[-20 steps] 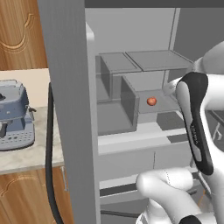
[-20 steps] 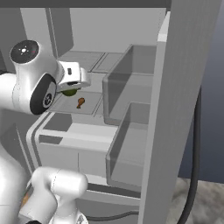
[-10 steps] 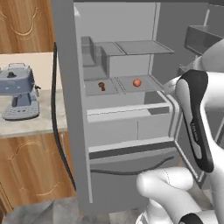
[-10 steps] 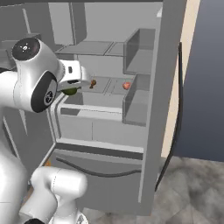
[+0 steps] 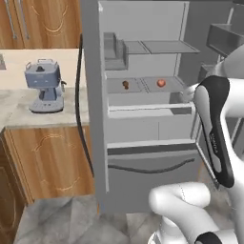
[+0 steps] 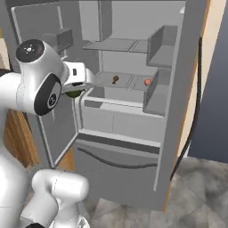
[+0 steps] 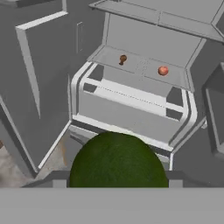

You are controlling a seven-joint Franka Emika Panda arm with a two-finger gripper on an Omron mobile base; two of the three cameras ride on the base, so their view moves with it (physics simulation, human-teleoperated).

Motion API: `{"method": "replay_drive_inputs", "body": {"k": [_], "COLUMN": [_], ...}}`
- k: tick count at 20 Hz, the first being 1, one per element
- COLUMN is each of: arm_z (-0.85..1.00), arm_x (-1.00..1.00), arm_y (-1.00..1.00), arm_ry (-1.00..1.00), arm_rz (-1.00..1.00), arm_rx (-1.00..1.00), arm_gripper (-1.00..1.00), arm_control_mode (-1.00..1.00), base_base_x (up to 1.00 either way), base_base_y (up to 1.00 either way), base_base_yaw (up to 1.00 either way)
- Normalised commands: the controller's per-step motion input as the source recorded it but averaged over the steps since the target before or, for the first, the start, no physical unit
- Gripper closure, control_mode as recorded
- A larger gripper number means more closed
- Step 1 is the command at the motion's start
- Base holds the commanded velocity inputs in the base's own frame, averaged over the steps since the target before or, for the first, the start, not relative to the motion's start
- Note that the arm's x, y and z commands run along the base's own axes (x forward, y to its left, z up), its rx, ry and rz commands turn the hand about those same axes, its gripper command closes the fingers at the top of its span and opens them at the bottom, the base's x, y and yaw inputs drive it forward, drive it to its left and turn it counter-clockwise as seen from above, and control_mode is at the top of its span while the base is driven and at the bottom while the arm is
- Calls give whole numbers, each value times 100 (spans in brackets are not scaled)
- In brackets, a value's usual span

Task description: Open the fridge, remove the peach, lime, and chicken drumstick, and place them on any counter.

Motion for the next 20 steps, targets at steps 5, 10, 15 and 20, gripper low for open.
{"method": "replay_drive_inputs", "body": {"k": [5, 10, 15, 20], "arm_z": [0, 0, 0, 0], "arm_x": [0, 0, 0, 0], "arm_y": [0, 0, 0, 0], "arm_ry": [0, 0, 0, 0], "arm_rz": [0, 0, 0, 0], "arm_rx": [0, 0, 0, 0], "arm_gripper": [100, 100, 100, 100], "arm_control_mode": [100, 100, 100, 100], "base_base_x": [-84, -45, -20, 2], "base_base_y": [74, 68, 30, -4], "base_base_yaw": [82, 95, 89, 26]}}
